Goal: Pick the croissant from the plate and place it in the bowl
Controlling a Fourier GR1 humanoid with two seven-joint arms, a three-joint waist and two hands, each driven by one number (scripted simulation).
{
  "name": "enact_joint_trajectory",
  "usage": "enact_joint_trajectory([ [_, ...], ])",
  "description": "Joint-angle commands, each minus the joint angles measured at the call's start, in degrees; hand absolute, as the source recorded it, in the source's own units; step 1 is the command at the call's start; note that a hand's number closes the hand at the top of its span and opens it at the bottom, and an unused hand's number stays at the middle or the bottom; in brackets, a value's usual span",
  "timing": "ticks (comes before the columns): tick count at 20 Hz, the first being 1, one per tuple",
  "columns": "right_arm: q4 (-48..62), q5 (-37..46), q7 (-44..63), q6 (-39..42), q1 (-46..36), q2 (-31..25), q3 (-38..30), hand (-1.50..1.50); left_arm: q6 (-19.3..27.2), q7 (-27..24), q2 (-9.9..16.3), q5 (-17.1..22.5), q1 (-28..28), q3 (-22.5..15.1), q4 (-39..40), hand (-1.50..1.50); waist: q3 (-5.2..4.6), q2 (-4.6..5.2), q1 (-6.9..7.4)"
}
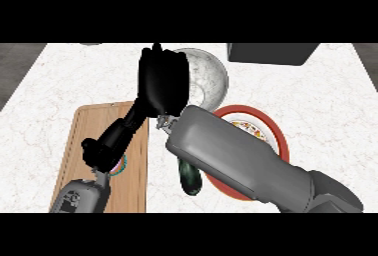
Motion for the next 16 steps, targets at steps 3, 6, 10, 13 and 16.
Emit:
enact_joint_trajectory([
  [3, 13.6, 5.0, -1.0, -7.7, -4.3, 0.2, -1.9, 1.50, 0.2, 1.0, 0.2, 0.4, -0.4, 1.0, -2.1, 0.00, 0.06, -0.04, -1.82],
  [6, 19.6, 4.7, -2.7, -13.0, -3.8, 0.2, -0.5, 1.50, -0.6, 0.6, 0.8, 0.5, 1.3, 0.7, -3.5, 0.00, 0.05, 0.05, -1.25],
  [10, 26.0, -4.0, -9.7, -7.1, -1.9, 0.2, -4.8, 1.50, -0.4, -1.7, 0.3, -0.8, 1.3, 0.0, -0.9, 0.00, 0.04, 0.72, -0.48],
  [13, 28.1, -10.4, -14.4, -2.5, -0.7, 0.2, -10.9, 1.50, -0.2, -1.1, -0.2, -0.5, 2.3, -0.5, -2.7, 0.00, 0.10, 0.55, -1.20],
  [16, 29.2, -16.3, -18.8, -4.4, -0.3, 0.2, -13.3, -1.50, -1.2, -0.9, 0.1, 0.6, 0.1, 0.6, -2.0, 0.00, 0.09, 0.95, 0.10],
])
